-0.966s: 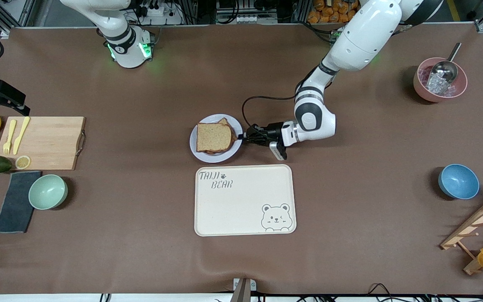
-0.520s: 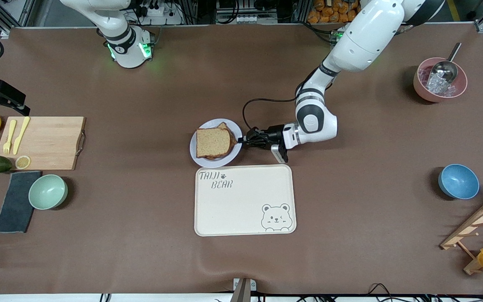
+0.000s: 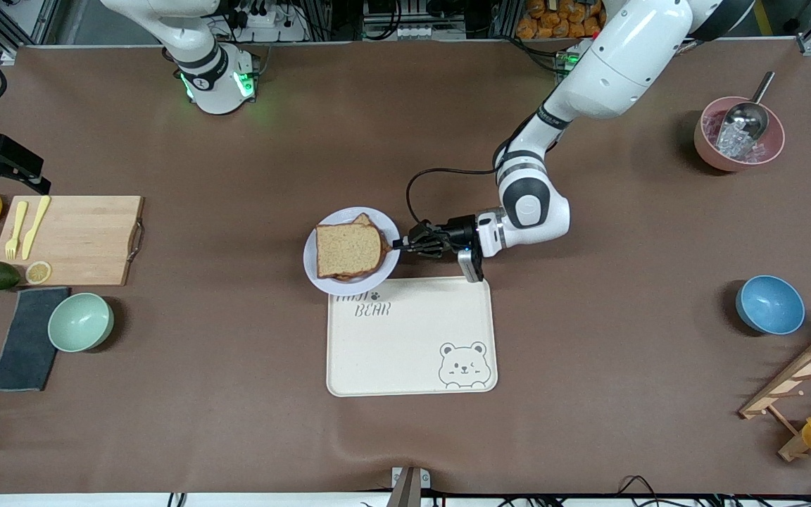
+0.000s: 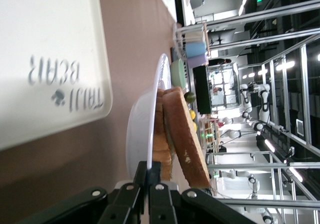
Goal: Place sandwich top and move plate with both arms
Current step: 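Slide the plate with the left gripper onto the bear tray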
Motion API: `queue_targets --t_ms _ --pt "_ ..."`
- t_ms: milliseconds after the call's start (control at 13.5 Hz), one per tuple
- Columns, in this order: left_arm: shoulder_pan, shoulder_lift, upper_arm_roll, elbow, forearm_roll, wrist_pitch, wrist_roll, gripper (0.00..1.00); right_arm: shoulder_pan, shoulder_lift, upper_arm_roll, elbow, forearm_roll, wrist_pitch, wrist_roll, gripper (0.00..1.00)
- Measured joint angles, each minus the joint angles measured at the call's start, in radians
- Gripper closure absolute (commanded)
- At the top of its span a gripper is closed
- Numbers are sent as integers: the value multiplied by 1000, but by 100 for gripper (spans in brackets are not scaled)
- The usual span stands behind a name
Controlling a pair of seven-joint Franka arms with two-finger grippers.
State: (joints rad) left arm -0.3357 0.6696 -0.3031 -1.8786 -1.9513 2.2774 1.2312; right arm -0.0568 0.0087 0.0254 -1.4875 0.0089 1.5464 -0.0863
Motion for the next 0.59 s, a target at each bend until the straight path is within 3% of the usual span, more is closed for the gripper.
queue_targets --t_ms 595 --pt "88 0 0 86 -3 -3 -68 100 0 0 0 0 0 0 0 0"
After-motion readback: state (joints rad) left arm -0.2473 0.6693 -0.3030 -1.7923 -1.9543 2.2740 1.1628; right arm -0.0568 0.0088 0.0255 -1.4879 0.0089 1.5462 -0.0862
